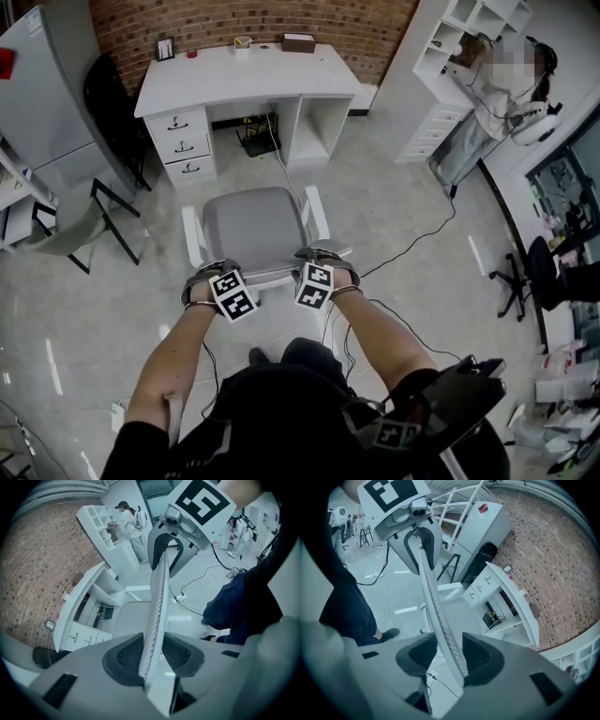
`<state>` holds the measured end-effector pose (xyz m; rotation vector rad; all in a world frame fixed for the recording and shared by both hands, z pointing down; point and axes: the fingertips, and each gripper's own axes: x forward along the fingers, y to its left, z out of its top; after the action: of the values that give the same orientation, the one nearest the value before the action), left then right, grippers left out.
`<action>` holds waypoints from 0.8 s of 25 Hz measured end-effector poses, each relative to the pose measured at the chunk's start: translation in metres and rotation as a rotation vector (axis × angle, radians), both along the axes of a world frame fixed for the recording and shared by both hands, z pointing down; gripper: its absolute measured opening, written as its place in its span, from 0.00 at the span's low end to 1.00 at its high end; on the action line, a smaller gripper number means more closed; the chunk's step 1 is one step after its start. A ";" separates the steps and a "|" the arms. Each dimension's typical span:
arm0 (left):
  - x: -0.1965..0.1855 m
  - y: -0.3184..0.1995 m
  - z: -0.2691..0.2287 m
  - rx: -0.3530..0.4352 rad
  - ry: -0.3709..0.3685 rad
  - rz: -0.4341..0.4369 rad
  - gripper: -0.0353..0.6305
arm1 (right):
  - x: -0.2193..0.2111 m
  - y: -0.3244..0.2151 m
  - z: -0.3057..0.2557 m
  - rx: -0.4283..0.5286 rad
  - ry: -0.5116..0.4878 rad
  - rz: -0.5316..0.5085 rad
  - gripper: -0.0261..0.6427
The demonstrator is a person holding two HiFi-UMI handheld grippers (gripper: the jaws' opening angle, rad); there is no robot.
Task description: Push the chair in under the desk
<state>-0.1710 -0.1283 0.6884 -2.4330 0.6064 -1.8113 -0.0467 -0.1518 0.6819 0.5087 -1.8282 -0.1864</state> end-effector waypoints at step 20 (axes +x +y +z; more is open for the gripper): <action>-0.013 -0.088 0.005 -0.014 -0.049 -0.021 0.26 | -0.010 -0.079 0.005 -0.017 -0.020 -0.031 0.28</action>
<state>-0.1844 -0.2160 0.6936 -2.3920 0.6200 -1.8829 -0.0568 -0.2304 0.6865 0.4720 -1.8568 -0.1876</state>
